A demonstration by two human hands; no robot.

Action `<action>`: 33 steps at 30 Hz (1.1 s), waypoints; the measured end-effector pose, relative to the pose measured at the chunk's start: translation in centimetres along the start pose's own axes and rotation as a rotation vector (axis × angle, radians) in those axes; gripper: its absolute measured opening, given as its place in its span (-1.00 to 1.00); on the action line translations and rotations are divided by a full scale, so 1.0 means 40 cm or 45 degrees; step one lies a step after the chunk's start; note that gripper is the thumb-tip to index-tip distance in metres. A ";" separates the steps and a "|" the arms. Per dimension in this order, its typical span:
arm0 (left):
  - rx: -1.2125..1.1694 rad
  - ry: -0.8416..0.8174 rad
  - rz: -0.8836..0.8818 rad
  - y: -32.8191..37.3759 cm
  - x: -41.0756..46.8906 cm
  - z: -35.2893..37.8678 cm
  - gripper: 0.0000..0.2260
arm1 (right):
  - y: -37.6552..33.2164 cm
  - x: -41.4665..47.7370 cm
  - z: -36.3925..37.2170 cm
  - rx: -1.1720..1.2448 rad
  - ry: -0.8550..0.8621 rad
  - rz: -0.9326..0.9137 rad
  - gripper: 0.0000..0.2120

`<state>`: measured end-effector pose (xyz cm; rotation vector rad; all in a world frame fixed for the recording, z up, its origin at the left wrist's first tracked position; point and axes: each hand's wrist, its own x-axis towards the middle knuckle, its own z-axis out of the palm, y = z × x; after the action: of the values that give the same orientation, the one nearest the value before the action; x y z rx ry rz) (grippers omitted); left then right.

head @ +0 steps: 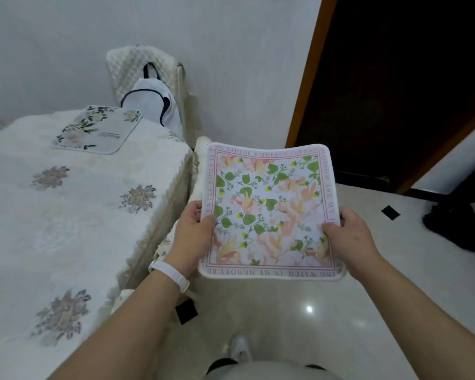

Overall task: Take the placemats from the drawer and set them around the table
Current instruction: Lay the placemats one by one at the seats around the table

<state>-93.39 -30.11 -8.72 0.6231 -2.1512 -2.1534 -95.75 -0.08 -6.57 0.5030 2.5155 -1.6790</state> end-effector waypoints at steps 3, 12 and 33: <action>-0.016 0.084 -0.030 0.010 0.046 -0.046 -0.90 | -0.043 0.074 0.066 0.014 -0.094 -0.039 -0.82; -0.020 0.460 -0.061 0.014 0.189 -0.094 -0.89 | -0.143 0.342 0.253 -0.011 -0.440 -0.107 -0.75; -0.298 1.322 -0.161 0.118 0.373 -0.075 -0.93 | -0.486 0.793 0.674 -0.299 -1.287 -0.375 -0.84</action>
<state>-107.37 -37.66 -7.84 1.4463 -1.2957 -1.4974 -134.88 -24.17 -7.76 -0.6209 1.9753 -1.1861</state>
